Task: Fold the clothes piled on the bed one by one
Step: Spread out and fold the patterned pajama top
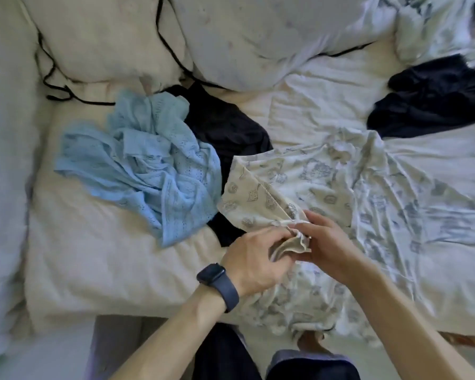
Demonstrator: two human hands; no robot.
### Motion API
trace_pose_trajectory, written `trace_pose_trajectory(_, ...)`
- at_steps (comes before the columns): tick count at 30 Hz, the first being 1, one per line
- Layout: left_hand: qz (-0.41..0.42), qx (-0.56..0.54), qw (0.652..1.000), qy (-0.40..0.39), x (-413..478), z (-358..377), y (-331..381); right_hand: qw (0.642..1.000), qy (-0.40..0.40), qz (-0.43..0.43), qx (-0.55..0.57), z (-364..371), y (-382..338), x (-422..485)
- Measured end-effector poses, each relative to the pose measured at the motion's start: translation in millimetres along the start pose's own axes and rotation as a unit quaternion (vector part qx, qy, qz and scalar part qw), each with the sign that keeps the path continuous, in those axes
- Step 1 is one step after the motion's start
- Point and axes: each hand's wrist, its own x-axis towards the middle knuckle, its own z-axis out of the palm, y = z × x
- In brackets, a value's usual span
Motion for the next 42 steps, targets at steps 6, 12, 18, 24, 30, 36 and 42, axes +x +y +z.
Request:
trace_pose_trajectory(6,-0.063,0.007,0.996,0.070,18,147,36,0.982,0.034,-0.012,0.188,-187,82,-78)
trace_pose_trajectory(12,-0.208,0.379,0.899,-0.072,29,238,-6,0.960,0.271,0.062,0.018,-293,174,-71)
trace_pose_trajectory(18,-0.271,0.429,0.855,-0.105,23,258,-19,0.914,0.319,0.013,-0.252,-305,195,-69)
trace_pose_trajectory(24,-0.287,0.459,0.836,-0.087,20,242,-28,0.922,0.363,0.015,-0.133,-328,204,-86)
trace_pose_trajectory(30,-0.241,0.468,0.846,-0.085,10,234,-34,0.918,0.349,0.005,-0.190,-310,198,-87)
trace_pose_trajectory(36,-0.216,0.372,0.898,0.087,27,212,-27,0.833,0.427,0.037,-0.350,-289,183,-76)
trace_pose_trajectory(42,-0.178,0.414,0.873,0.190,84,148,-48,0.836,0.316,-0.185,-0.409,-209,99,-17)
